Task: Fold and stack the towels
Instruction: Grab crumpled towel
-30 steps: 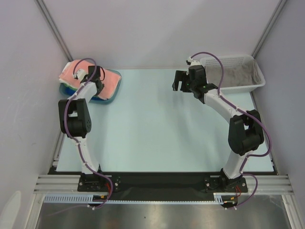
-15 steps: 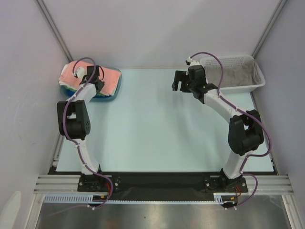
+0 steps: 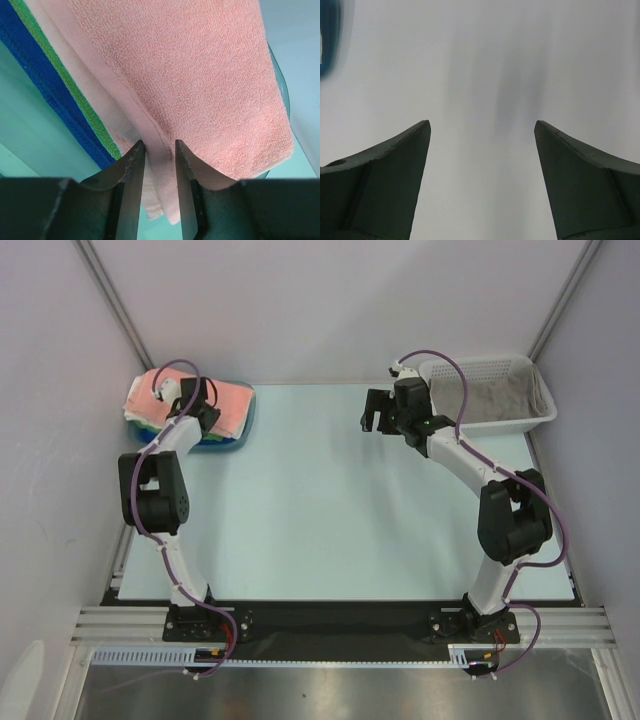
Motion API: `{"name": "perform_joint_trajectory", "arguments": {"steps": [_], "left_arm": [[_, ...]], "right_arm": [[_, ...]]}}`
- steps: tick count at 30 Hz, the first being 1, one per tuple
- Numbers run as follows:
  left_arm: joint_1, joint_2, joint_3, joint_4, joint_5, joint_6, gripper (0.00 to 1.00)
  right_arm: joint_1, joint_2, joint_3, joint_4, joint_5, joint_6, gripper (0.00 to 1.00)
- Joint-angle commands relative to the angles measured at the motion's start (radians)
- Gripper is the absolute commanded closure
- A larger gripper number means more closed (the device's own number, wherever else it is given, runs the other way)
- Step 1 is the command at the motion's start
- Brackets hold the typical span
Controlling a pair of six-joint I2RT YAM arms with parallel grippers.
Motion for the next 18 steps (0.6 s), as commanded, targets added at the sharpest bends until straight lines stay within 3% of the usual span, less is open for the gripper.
{"name": "perform_joint_trajectory", "arguments": {"steps": [1,9,18], "left_arm": [[0.010,-0.066,-0.018,0.059,0.029,0.013,0.64],[0.010,-0.092,-0.078,0.106,0.048,0.023,0.60],[0.013,-0.100,-0.085,0.117,0.060,0.020,0.68]], "right_arm": [[0.006,0.007,0.025,0.022,-0.005,0.000,0.11],[0.009,0.015,0.028,0.019,-0.001,0.002,0.11],[0.011,0.026,0.031,0.017,0.002,0.000,0.12]]}}
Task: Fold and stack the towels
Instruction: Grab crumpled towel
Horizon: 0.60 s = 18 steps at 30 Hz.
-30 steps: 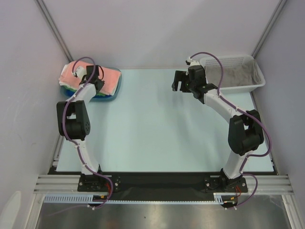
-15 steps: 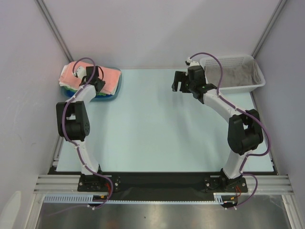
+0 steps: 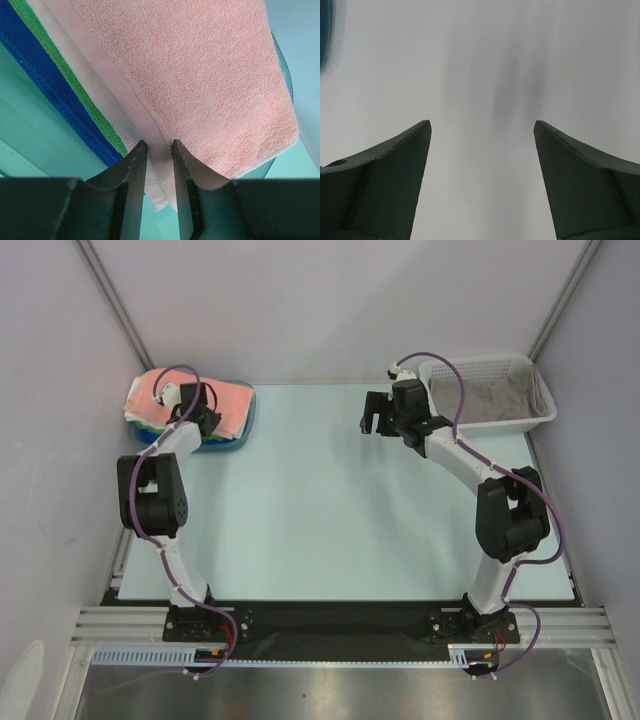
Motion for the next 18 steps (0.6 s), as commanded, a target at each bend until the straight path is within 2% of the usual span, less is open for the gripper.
{"name": "perform_joint_trajectory", "arguments": {"steps": [1,4,12,15,18], "left_arm": [[0.013,-0.068,0.001,0.042,0.026,0.008,0.69],[0.013,-0.056,0.024,0.026,0.035,0.008,0.72],[0.015,-0.070,0.016,0.016,0.057,-0.002,0.72],[0.016,-0.084,0.009,0.015,0.063,-0.005,0.89],[0.015,-0.096,0.001,0.032,0.072,-0.001,0.99]], "right_arm": [[0.007,0.004,0.031,0.019,0.002,0.002,0.12],[0.009,0.004,0.031,0.018,0.002,0.000,0.12],[0.009,0.013,0.035,0.018,0.007,-0.001,0.12],[0.010,0.013,0.035,0.016,0.010,0.000,0.12],[0.012,0.015,0.036,0.016,0.010,0.000,0.12]]}}
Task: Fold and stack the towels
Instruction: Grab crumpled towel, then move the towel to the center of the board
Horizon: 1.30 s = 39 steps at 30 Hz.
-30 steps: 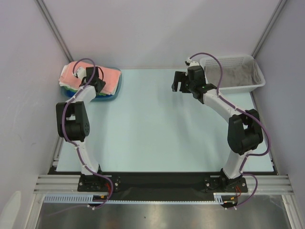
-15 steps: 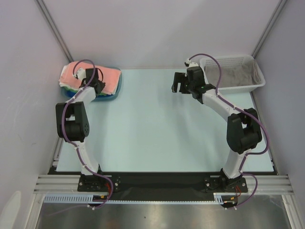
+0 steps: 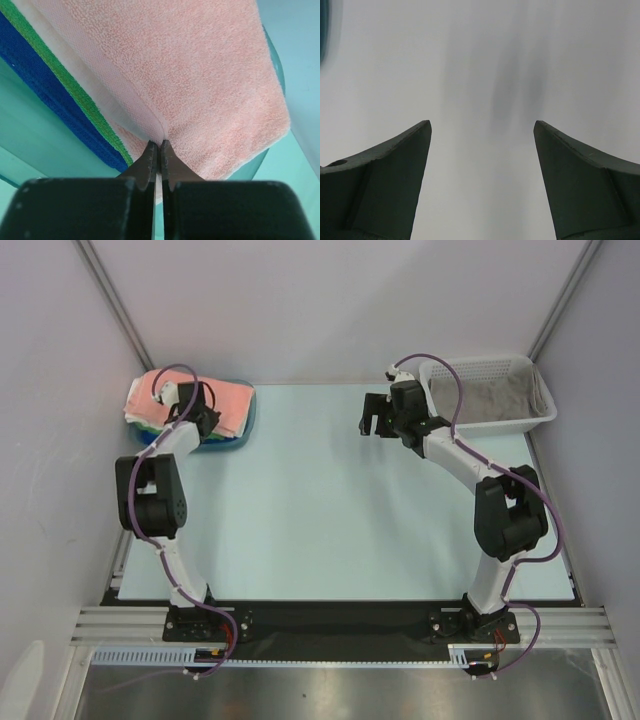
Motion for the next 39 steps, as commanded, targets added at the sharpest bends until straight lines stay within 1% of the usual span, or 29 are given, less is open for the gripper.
{"name": "perform_joint_trajectory", "arguments": {"steps": [1,3,6,7,8,9,10,12,14,15,17,18,20,21,25,27,29,30,31,33,35,36,37,38,39], "left_arm": [[0.009,-0.097,0.001,0.045,0.028,0.012,1.00],[0.007,-0.104,0.004,0.059,0.029,0.018,1.00],[0.007,-0.141,-0.023,0.128,0.046,0.047,1.00],[0.004,-0.157,-0.043,0.206,0.064,0.063,1.00],[0.002,-0.190,-0.087,0.238,0.069,0.066,1.00],[-0.005,-0.212,-0.112,0.310,0.075,0.074,1.00],[-0.011,-0.230,-0.159,0.350,0.090,0.098,1.00],[-0.031,-0.288,-0.201,0.457,0.094,0.126,1.00],[-0.050,-0.346,-0.258,0.527,0.098,0.179,1.00],[-0.086,-0.365,-0.273,0.582,0.095,0.199,1.00],[-0.119,-0.400,-0.310,0.624,0.091,0.250,1.00],[-0.157,-0.440,-0.325,0.663,0.083,0.264,1.00],[-0.204,-0.476,-0.358,0.694,0.048,0.319,1.00],[-0.249,-0.509,-0.358,0.703,0.037,0.336,1.00],[-0.353,-0.574,-0.283,0.670,-0.009,0.475,1.00],[-0.408,-0.594,-0.188,0.618,-0.024,0.521,1.00],[-0.458,-0.623,-0.096,0.595,-0.037,0.603,1.00],[-0.517,-0.631,-0.064,0.561,-0.050,0.633,1.00],[-0.546,-0.635,-0.036,0.549,-0.070,0.685,1.00],[-0.600,-0.643,0.029,0.491,-0.071,0.695,1.00],[-0.629,-0.651,0.046,0.460,-0.031,0.664,1.00],[-0.643,-0.651,0.049,0.411,-0.043,0.657,1.00],[-0.652,-0.652,0.043,0.389,-0.049,0.625,1.00],[-0.660,-0.658,0.000,0.372,-0.045,0.597,1.00],[-0.663,-0.666,-0.032,0.346,-0.041,0.539,1.00]], "right_arm": [[0.005,0.007,0.038,0.018,0.008,0.000,0.12],[0.007,0.007,0.038,0.015,0.008,-0.001,0.12],[0.008,0.012,0.042,0.015,0.011,-0.004,0.12],[0.010,0.012,0.042,0.017,0.011,-0.004,0.12],[0.011,0.013,0.042,0.018,0.008,-0.004,0.12],[0.015,0.015,0.045,0.021,0.009,-0.004,0.12],[0.013,0.016,0.047,0.020,0.009,-0.006,0.12],[0.016,0.021,0.050,0.024,0.010,-0.009,0.12],[0.019,0.021,0.051,0.029,0.010,-0.011,0.12],[0.019,0.024,0.054,0.032,0.014,-0.014,0.12],[0.021,0.030,0.061,0.032,0.013,-0.014,0.12],[0.021,0.032,0.068,0.036,0.013,-0.012,0.12],[0.021,0.042,0.082,0.030,0.014,-0.009,0.12],[0.021,0.045,0.090,0.021,0.017,-0.007,0.12],[0.021,0.044,0.127,-0.008,0.028,-0.003,0.12],[0.022,0.021,0.148,-0.026,0.045,-0.001,0.12],[0.021,-0.017,0.153,-0.026,0.060,0.003,0.12],[0.021,-0.031,0.153,-0.029,0.066,0.005,0.12],[0.021,-0.045,0.154,-0.029,0.069,0.009,0.12],[0.022,-0.085,0.156,-0.042,0.080,0.017,0.12],[0.022,-0.109,0.150,-0.051,0.095,0.031,0.12],[0.024,-0.134,0.134,-0.054,0.098,0.034,0.12],[0.027,-0.146,0.127,-0.057,0.106,0.040,0.12],[0.030,-0.160,0.116,-0.059,0.124,0.040,0.12],[0.030,-0.178,0.095,-0.066,0.138,0.040,0.12]]}}
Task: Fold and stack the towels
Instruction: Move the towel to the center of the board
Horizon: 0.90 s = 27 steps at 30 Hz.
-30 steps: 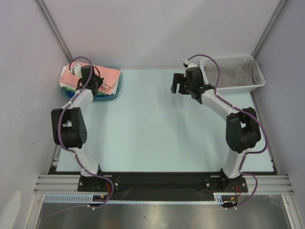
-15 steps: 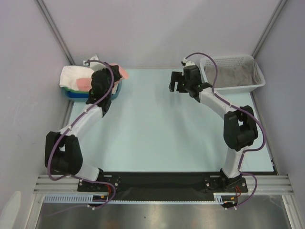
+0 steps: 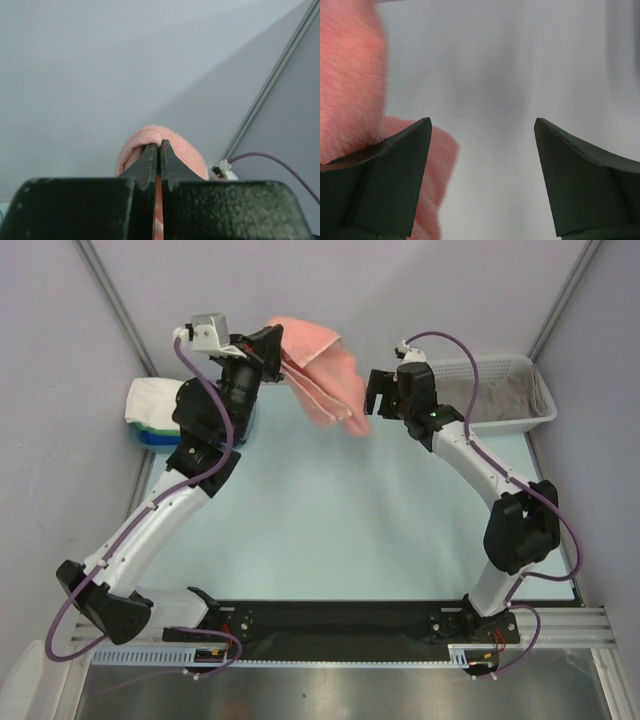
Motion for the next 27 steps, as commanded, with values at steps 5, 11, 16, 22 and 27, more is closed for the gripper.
{"name": "perform_joint_trajectory", "arguments": {"steps": [5,11,16,22,27], "left_arm": [[-0.032,-0.027,-0.399,-0.115,0.056,-0.289,0.88],[-0.120,0.104,-0.557,-0.183,0.209,-0.329,0.64],[-0.134,0.041,-0.662,-0.234,0.119,-0.435,0.50],[-0.125,-0.109,-0.696,-0.449,-0.068,-0.556,0.58],[-0.095,-0.103,-0.719,-0.539,-0.101,-0.581,0.59]], "right_arm": [[0.016,-0.160,-0.128,-0.031,0.153,0.043,0.12],[0.038,-0.258,-0.338,-0.002,0.159,0.081,0.12],[0.188,-0.288,-0.426,0.015,0.194,0.078,0.12],[0.343,-0.245,-0.455,-0.003,0.290,0.101,0.24],[0.355,-0.294,-0.567,-0.002,0.324,0.164,0.29]]}}
